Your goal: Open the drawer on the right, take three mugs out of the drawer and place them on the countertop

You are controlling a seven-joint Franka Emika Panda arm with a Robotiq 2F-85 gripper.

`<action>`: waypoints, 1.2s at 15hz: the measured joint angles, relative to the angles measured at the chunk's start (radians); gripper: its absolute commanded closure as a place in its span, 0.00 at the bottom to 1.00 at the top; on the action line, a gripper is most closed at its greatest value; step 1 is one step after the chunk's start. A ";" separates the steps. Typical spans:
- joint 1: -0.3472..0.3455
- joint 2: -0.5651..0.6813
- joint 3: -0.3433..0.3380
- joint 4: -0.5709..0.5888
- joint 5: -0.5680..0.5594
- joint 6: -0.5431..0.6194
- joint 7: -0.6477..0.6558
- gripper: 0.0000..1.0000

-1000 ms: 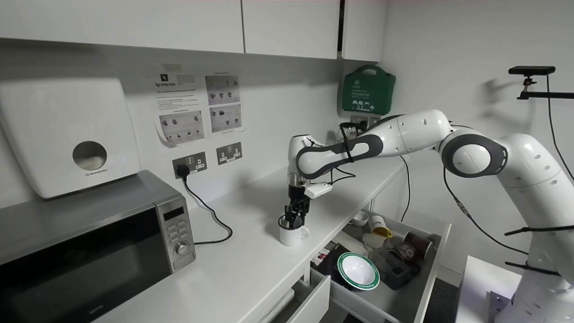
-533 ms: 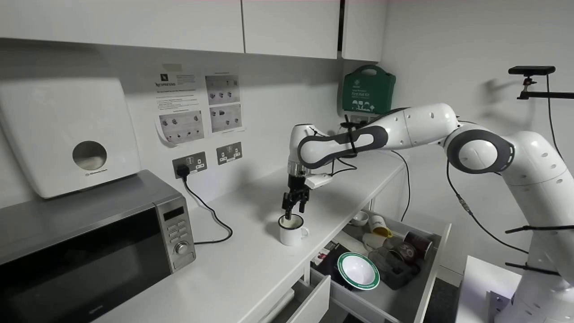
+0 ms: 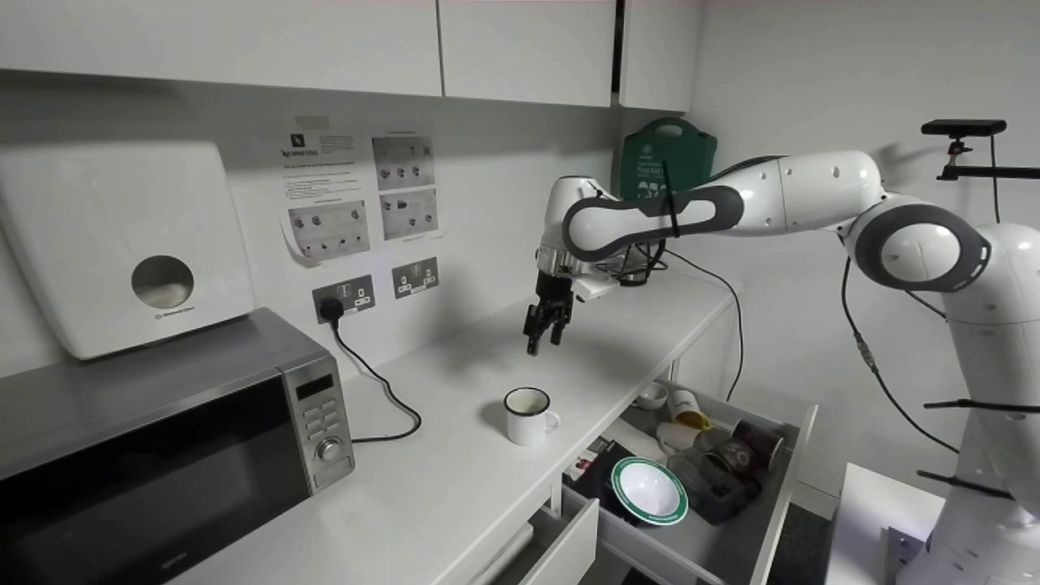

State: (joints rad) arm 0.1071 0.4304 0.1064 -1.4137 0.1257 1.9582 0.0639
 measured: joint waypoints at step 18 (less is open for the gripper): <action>-0.016 -0.496 -0.011 -0.917 0.145 0.331 -0.449 0.00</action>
State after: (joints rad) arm 0.0916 -0.0654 0.0957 -2.3310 0.2711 2.2895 -0.3847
